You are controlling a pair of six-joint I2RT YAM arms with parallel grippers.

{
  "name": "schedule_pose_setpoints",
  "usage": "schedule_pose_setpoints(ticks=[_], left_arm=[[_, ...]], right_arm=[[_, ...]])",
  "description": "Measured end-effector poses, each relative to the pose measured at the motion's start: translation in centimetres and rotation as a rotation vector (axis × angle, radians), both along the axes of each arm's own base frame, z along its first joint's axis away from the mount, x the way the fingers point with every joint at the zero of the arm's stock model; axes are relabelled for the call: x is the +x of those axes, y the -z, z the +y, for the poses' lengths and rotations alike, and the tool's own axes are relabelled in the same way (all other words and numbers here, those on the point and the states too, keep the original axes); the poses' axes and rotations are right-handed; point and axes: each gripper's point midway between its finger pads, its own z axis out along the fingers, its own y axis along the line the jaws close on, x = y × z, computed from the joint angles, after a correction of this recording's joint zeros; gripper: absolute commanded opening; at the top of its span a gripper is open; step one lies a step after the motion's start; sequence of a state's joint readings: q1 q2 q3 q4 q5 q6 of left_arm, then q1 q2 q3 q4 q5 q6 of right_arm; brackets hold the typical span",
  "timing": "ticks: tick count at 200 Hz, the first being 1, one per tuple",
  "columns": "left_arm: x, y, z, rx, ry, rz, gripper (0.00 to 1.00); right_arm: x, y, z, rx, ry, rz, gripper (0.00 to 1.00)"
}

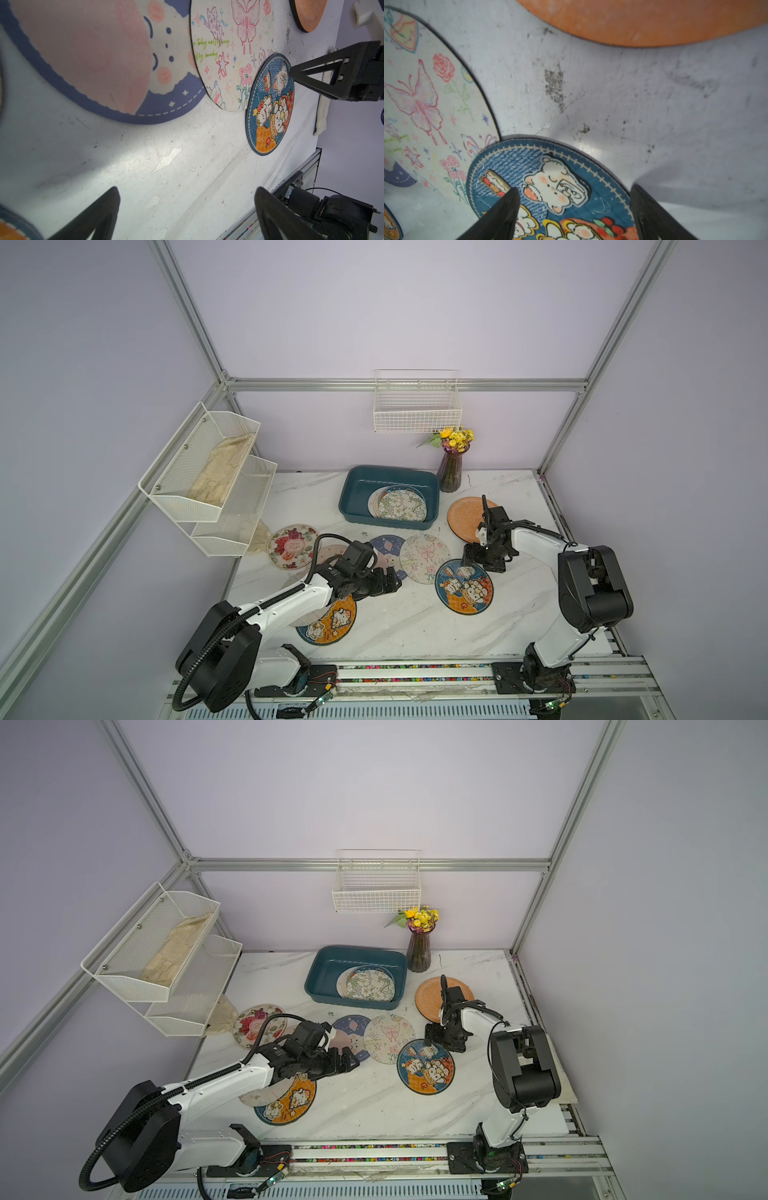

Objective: Put the coasters into the storage box
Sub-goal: Pick up the coaster from the center of the board.

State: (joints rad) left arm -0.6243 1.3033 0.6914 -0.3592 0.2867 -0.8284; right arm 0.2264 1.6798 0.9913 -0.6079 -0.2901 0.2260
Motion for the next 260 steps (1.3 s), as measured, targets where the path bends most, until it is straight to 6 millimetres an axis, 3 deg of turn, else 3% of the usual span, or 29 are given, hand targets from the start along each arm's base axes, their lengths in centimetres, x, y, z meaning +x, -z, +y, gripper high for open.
schedule_pose_setpoints(ticks=[134,217,260], left_arm=[[-0.7,0.9,-0.6,0.016,0.027,0.024,1.00],[-1.4,1.7,-1.1,0.038,0.055,0.042,1.00],[-1.8,2.2,-1.3,0.059,0.068,0.044,1.00]], right_arm=[[-6.2,-0.2,5.2,0.057,-0.102,0.093,0.85],[-10.0,-0.3,10.1,0.082,-0.219,0.136,0.85],[-11.0,-0.4,12.5,0.087,-0.286,0.140,0.85]])
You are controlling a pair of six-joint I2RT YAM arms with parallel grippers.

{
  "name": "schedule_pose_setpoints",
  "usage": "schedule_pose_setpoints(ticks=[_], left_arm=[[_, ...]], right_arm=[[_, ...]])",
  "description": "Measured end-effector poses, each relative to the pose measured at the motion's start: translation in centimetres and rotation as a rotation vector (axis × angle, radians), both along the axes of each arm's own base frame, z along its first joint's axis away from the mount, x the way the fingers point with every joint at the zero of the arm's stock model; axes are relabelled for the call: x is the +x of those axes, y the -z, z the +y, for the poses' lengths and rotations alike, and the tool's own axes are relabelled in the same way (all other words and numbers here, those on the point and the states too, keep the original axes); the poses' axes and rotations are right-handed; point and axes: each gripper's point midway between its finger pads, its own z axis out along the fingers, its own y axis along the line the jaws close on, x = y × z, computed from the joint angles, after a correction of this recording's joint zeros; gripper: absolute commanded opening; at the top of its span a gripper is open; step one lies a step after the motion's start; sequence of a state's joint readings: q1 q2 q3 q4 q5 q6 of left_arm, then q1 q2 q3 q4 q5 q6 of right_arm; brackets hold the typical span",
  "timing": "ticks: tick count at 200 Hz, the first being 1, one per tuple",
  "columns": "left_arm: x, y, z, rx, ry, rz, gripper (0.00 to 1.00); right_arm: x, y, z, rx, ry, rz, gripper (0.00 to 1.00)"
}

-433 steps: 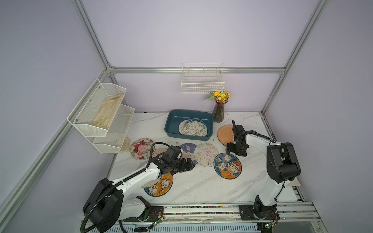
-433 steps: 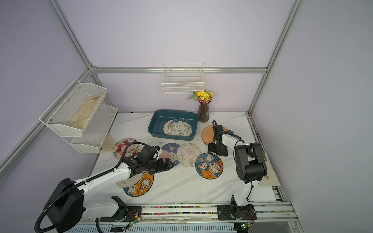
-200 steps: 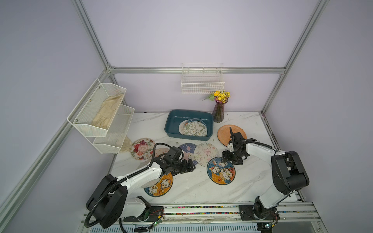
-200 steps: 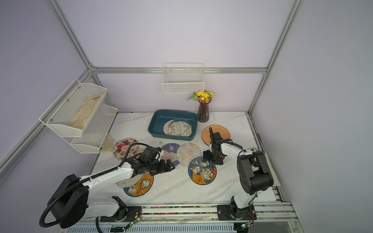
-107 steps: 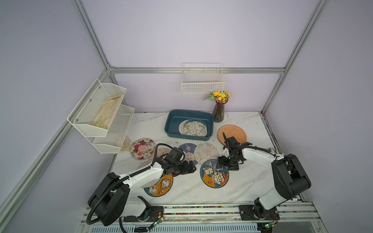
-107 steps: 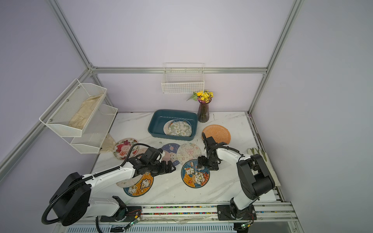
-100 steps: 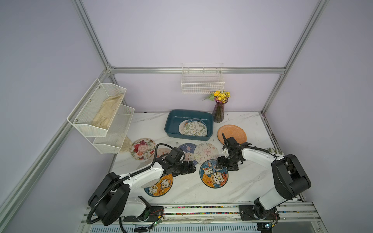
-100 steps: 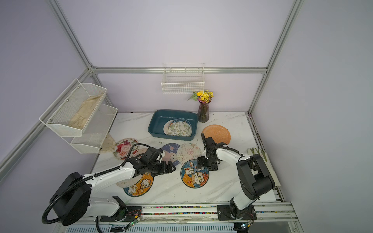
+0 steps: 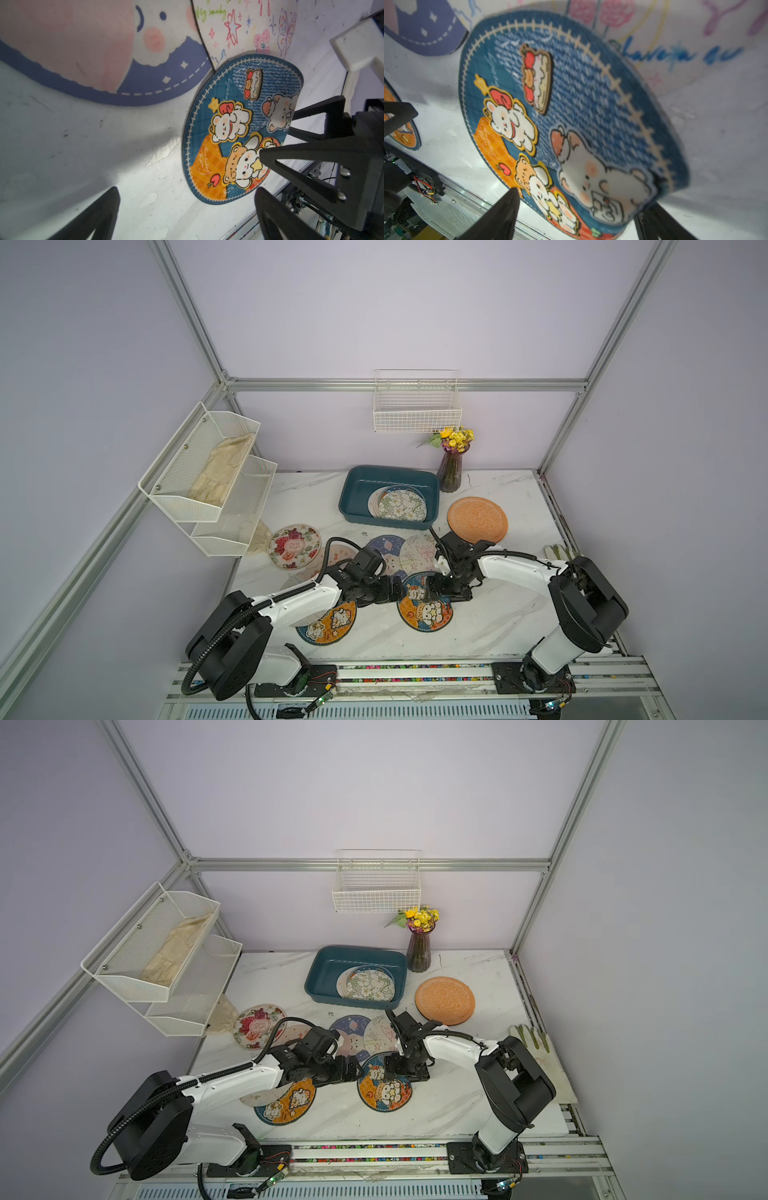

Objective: Put the coasters into the storage box
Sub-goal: Pick up the coaster from the center of the board.

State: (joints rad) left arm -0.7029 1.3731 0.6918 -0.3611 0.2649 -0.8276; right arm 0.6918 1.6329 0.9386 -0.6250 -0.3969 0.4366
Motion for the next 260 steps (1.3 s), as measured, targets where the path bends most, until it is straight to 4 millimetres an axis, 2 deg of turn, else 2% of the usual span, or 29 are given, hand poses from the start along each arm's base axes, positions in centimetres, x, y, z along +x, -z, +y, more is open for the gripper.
schedule_pose_setpoints(ticks=[29,63,107,137,173,231,260], left_arm=[[-0.2,0.5,0.0,0.018,0.006,0.006,1.00],[-0.4,1.1,-0.4,0.036,0.019,0.019,1.00],[-0.2,1.1,-1.8,0.043,0.047,0.012,0.96],[-0.3,1.3,-2.4,0.053,0.062,0.008,0.90],[-0.8,1.6,-3.0,0.081,0.076,-0.001,0.82],[-1.0,1.8,-4.1,0.110,0.073,-0.004,0.79],[-1.0,1.9,-4.4,0.119,0.063,-0.005,0.78]], right_arm=[[-0.5,0.1,-0.7,-0.038,-0.002,0.010,0.86],[-1.1,0.2,-2.9,-0.113,0.021,0.020,0.86],[0.7,-0.9,-4.6,-0.110,0.094,-0.031,0.80],[1.9,-0.8,-4.7,-0.080,0.126,-0.054,0.78],[1.6,0.2,-4.6,-0.047,0.137,-0.047,0.75],[1.5,0.3,-4.0,0.011,0.140,-0.063,0.70],[1.4,0.3,-3.7,0.039,0.143,-0.068,0.64]])
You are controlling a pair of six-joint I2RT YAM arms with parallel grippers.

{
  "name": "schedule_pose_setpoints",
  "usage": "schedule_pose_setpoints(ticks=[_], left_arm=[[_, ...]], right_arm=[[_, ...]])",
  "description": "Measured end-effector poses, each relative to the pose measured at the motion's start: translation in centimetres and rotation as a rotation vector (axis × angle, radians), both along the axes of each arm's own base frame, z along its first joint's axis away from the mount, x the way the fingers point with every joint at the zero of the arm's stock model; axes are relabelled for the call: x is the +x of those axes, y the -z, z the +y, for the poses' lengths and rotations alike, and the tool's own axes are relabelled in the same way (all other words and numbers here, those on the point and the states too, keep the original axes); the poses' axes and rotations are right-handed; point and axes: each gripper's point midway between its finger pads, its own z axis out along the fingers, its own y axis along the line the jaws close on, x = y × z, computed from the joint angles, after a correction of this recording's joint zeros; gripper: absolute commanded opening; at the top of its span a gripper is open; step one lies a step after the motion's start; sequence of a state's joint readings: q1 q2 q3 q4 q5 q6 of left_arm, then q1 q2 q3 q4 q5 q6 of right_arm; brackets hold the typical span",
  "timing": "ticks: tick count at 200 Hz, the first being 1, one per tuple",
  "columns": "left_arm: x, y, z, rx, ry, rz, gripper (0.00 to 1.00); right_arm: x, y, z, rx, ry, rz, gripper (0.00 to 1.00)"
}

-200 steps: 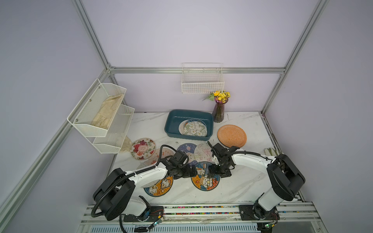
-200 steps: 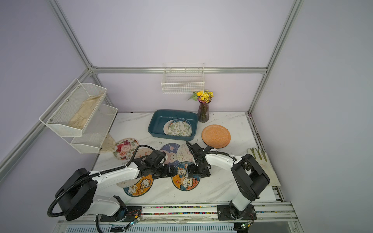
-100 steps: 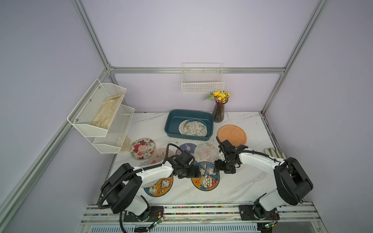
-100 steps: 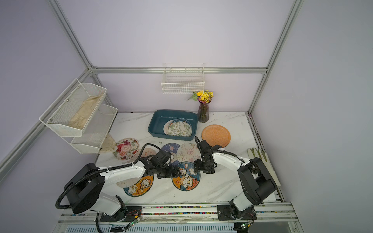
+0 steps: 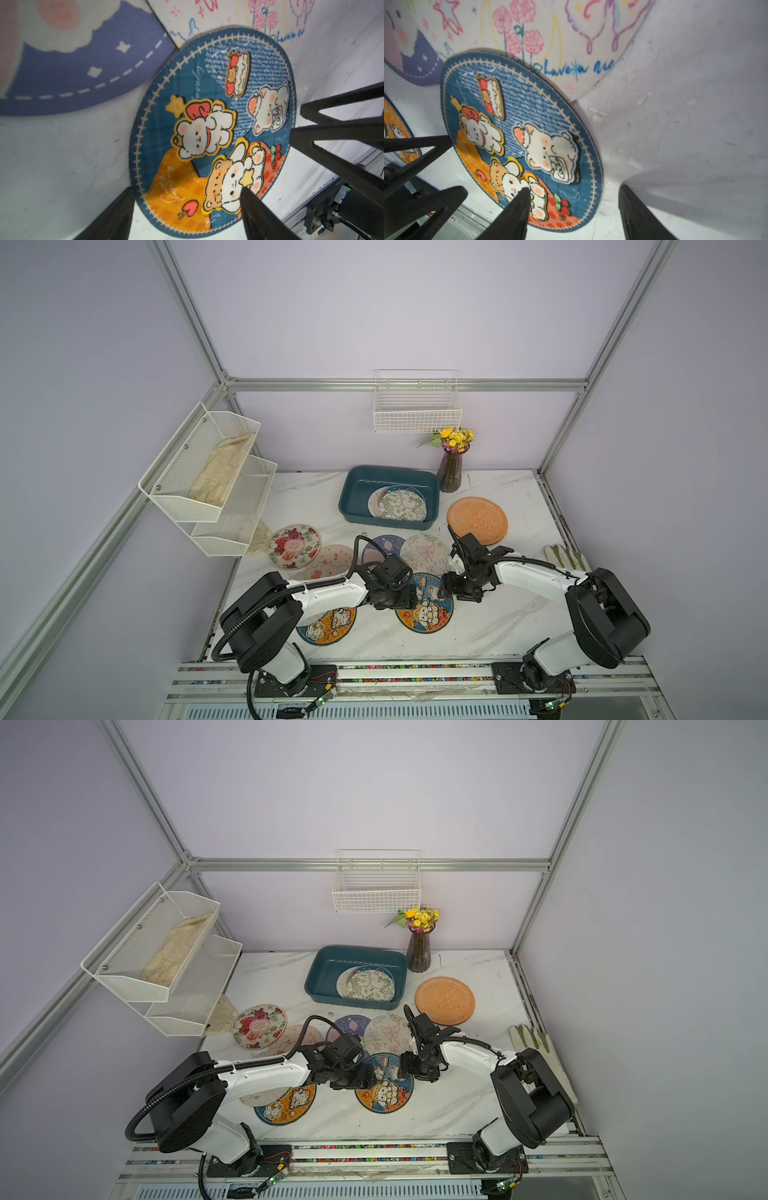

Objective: Put the coasters into the storage box
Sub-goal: Pick up the coaster from the center of the board.

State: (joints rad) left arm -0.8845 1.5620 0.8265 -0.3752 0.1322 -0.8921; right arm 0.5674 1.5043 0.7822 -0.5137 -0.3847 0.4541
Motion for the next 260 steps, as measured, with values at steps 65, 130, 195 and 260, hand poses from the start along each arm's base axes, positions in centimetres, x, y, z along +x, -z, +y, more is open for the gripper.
schedule_pose_setpoints(ticks=[65,130,195,260], left_arm=[[-0.1,0.1,-0.1,0.006,-0.016,-0.001,0.78],[-0.1,0.1,-0.3,0.007,-0.015,0.001,0.78],[-0.1,-0.1,-0.3,0.003,-0.013,-0.003,0.85],[-0.3,-1.8,2.0,0.042,-0.067,-0.007,0.96]], right_arm=[[0.1,0.1,0.6,0.042,0.000,-0.012,0.55],[-0.1,0.5,0.7,0.049,-0.006,0.002,0.26],[-0.5,0.4,0.7,0.051,-0.011,0.028,0.00],[0.6,-4.9,2.5,0.133,-0.024,0.004,0.00]])
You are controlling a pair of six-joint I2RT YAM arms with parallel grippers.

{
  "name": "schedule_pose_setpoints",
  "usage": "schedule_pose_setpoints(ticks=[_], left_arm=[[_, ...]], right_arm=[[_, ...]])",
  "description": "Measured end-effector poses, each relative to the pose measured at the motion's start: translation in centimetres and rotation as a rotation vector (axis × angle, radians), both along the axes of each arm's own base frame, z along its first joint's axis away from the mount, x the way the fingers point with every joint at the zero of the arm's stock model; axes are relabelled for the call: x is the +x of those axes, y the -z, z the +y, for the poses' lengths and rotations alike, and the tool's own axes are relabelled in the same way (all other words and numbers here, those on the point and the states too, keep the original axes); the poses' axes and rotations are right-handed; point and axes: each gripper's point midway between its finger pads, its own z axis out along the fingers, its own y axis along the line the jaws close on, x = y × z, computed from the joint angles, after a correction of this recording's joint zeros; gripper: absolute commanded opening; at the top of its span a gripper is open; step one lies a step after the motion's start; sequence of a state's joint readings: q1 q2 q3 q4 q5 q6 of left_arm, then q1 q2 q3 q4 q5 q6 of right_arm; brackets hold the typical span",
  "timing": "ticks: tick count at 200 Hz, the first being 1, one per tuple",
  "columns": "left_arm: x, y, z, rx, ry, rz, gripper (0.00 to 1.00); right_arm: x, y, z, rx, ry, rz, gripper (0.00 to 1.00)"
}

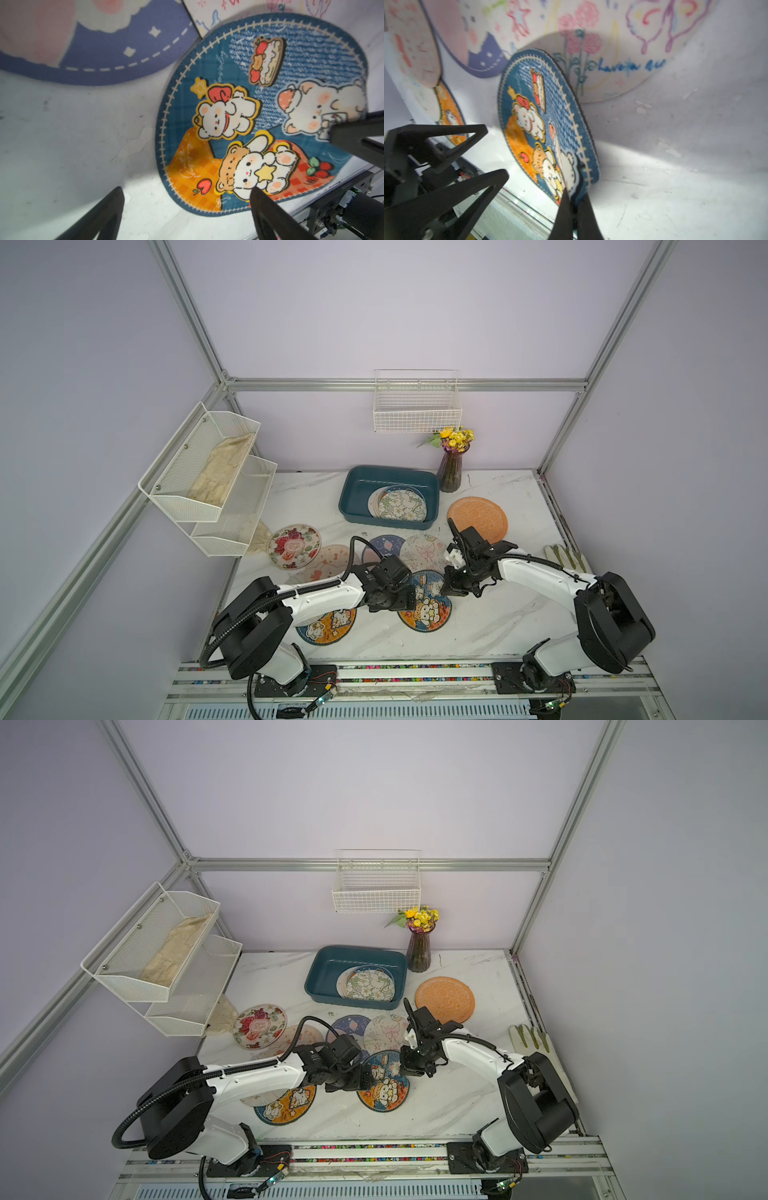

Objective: Put the coasters into the storage box
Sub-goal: Pick up the coaster from the center of the board, then place the coaster in the storage box.

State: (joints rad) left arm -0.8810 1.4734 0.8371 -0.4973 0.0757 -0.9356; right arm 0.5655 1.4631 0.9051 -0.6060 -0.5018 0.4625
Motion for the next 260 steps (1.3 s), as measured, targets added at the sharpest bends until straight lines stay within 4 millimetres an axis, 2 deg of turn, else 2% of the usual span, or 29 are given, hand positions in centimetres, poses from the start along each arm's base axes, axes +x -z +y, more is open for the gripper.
schedule_pose_setpoints(ticks=[38,55,85,116,149,183,226,260], left_arm=[[1.3,-3.5,1.4,-0.059,-0.071,-0.074,0.99],[1.7,-4.4,2.2,-0.075,-0.096,-0.096,1.00],[2.0,-4.1,3.7,-0.063,-0.134,-0.092,1.00],[2.0,-3.6,4.6,-0.046,-0.153,-0.078,1.00],[2.0,-3.5,5.0,-0.046,-0.163,-0.078,1.00],[1.8,-3.1,5.5,-0.040,-0.172,-0.071,1.00],[1.8,-3.2,5.8,-0.046,-0.178,-0.078,1.00],[1.6,-3.4,5.9,-0.053,-0.178,-0.084,1.00]], right_arm=[[2.5,-5.9,2.5,0.110,-0.009,-0.078,0.00],[3.9,-8.8,3.7,0.160,-0.012,-0.119,0.00],[6.9,-12.6,6.0,0.225,-0.019,-0.181,0.00],[10.6,-14.6,8.1,0.262,-0.019,-0.221,0.00],[15.3,-15.6,10.9,0.302,-0.023,-0.262,0.00],[20.8,-15.6,14.4,0.352,-0.025,-0.318,0.00],[26.5,-13.6,17.5,0.395,-0.012,-0.369,0.00],[29.4,-10.9,17.5,0.406,0.039,-0.365,0.00]])
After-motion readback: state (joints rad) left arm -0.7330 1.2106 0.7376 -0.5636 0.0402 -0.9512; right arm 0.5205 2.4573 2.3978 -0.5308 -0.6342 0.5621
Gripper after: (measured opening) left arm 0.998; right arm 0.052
